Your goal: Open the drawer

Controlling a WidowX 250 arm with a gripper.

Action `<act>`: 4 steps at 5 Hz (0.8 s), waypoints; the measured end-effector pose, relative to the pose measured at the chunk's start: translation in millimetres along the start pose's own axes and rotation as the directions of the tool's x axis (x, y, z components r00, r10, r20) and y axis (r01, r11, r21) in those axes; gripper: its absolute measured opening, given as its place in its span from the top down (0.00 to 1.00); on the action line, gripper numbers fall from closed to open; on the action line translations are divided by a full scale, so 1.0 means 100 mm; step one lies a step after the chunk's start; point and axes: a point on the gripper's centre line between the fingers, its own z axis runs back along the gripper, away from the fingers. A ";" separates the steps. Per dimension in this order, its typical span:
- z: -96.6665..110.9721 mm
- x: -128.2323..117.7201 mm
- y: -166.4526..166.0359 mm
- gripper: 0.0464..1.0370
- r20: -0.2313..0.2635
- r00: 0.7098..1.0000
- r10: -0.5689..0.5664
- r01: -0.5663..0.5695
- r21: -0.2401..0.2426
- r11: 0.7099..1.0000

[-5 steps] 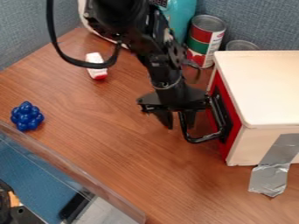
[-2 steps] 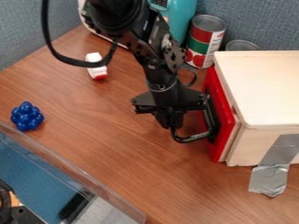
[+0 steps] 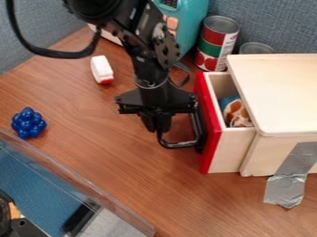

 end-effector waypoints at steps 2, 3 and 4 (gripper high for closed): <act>0.07 -0.08 0.18 0.89 -0.052 0.999 0.008 -0.006 0.023 1.000; 0.11 -0.08 0.28 0.89 -0.058 0.998 -0.002 0.003 0.027 1.000; 0.14 -0.08 0.37 0.89 -0.057 0.998 0.011 -0.009 0.033 0.999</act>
